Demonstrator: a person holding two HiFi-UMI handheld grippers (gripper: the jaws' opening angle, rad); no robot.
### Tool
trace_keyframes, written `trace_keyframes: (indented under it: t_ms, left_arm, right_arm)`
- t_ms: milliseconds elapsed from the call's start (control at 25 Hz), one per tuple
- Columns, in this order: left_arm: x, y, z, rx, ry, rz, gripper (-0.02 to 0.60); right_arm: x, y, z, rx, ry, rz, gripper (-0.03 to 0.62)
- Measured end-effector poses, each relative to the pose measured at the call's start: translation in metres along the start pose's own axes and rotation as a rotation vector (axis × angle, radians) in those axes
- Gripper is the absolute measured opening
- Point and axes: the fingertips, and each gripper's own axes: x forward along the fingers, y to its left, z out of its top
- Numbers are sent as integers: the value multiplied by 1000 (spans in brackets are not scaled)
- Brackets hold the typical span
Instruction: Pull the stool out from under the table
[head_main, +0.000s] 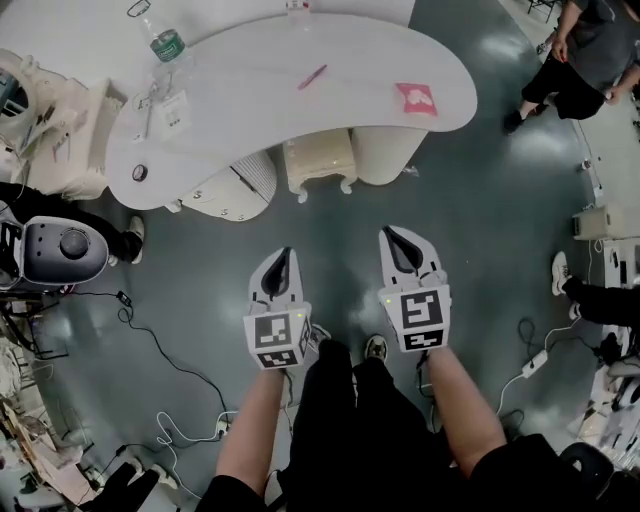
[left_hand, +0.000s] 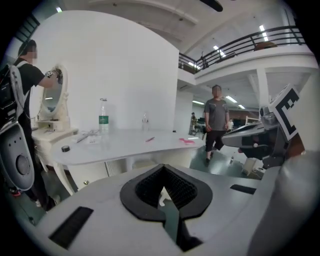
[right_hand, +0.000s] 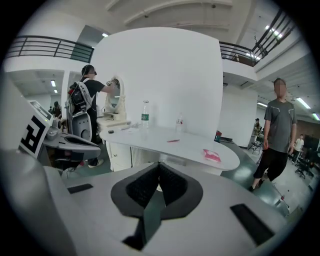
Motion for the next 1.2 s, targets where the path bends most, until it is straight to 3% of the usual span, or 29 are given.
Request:
trace_keyframes:
  t_ms: [360,640,840,1000,1080,1160,1200]
  left_arm:
    - [97,43,-56,218,53,-118,6]
    - [180,55,-108,255,56,-119,6]
    - [225,56,-169,234,127,-124,6]
    - [268,69,-205,225,149,-87,6]
    - [286,81,-218,324,135,-30,6]
    - [301,80,-227,505,95,-10,6]
    - [311,78,-234,582,92,-21,77]
  right_arm:
    - [96,4,-37,-134,27,18,6]
    - [198,-1,-112,-261,68,68,6]
    - [241,-8,-162,-222,114,82,6]
    - [277,-28,-203,-271,143,40,6]
    - [295,-30,-223,-329,142,42,8]
    - [311,-33,-246,-406,161,47,19]
    - [320,-35,-255,-455,171,43,128]
